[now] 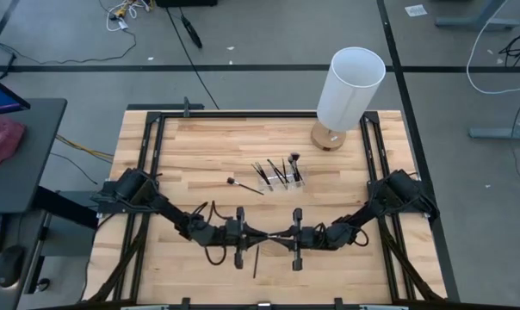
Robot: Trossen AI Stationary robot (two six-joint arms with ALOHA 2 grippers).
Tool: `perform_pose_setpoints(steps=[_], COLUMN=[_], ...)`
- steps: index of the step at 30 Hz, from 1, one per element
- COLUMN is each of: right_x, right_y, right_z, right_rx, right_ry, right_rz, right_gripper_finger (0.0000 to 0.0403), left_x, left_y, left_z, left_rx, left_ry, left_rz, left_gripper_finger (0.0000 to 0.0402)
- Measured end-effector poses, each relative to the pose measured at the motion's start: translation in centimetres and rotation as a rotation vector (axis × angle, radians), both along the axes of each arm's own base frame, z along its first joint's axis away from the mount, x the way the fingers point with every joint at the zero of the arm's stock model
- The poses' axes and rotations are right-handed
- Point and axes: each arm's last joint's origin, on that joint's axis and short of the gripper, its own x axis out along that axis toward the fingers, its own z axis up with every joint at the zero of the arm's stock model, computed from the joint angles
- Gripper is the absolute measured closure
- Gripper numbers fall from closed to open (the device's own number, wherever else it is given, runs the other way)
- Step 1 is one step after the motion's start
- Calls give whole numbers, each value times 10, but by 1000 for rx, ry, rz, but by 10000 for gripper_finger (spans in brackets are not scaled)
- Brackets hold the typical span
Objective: Pick & Place Makeup Supplies
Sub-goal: Put the black makeup brush into the transparent organizer
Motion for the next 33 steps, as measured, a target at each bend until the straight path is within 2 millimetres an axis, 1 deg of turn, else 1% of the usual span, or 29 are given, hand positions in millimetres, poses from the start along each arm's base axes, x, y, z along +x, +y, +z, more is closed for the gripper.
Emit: perform_pose_setpoints(steps=[4, 8, 12, 16, 19, 24, 27, 33], right_x=[-8, -22, -37, -54, -66, -78, -79, -75], right_y=[2, 2, -8, -24, -39, -65, -80, -110], right_z=[7, 26, 53, 75, 94, 120, 132, 153], right_rx=[-28, -35, -17, 10, 54, 90, 117, 148], right_ry=[60, 126, 205, 280, 297, 344, 413, 630], right_rz=[-70, -149, -222, -284, -310, -364, -386, -451], right_gripper_finger=[396, 396, 396, 396, 396, 396, 396, 396], left_x=[0, 1, 0, 0, 0, -1, -1, -1], left_y=[1, 1, 1, 1, 2, 2, 3, 3], left_z=[-2, -4, -9, -15, -21, -26, -26, -27], left_rx=[-4, 7, 32, 44, 23, 4, 0, 4], left_ry=[18, 37, 82, 139, 193, 235, 238, 246], left_rz=[17, 19, 24, 47, 58, 60, 61, 61], left_gripper_finger=[335, 286, 238, 207, 197, 200, 205, 206])
